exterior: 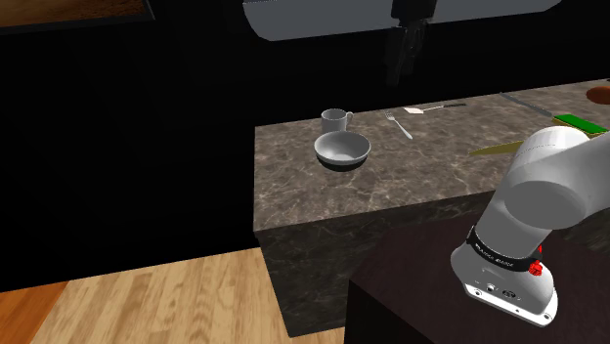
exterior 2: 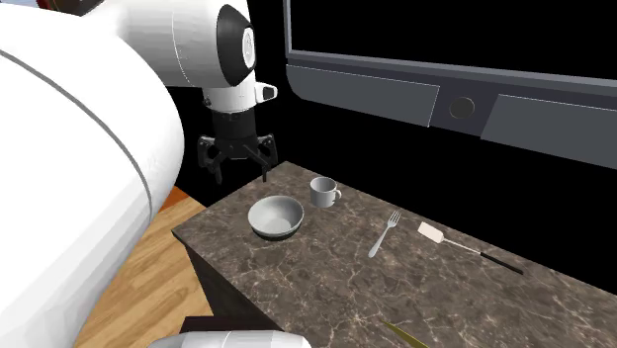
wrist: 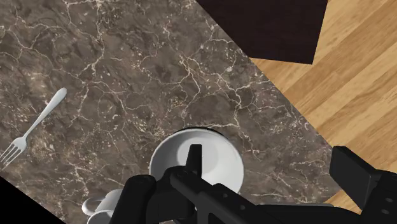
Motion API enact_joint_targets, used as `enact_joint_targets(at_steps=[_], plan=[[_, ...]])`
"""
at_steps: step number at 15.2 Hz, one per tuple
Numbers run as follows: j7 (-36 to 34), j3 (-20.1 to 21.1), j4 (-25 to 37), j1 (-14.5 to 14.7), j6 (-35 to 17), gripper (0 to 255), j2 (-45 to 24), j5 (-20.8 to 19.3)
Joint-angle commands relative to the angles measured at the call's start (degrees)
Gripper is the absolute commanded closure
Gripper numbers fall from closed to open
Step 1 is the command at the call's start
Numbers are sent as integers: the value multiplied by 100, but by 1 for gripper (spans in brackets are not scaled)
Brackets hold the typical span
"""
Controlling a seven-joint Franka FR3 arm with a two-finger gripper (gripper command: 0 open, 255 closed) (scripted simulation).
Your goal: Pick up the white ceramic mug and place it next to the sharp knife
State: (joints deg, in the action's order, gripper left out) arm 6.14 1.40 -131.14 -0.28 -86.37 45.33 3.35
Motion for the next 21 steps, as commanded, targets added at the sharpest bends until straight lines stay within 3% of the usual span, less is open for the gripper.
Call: enact_joint_targets(at_steps=[1, 11, 21], plan=[[0, 0, 0, 0, 0, 0, 0, 0], [385, -258, 139, -176, -1473, 0, -1728, -342], [680, -480, 1023, -334, -2530, 0, -3761, -547]])
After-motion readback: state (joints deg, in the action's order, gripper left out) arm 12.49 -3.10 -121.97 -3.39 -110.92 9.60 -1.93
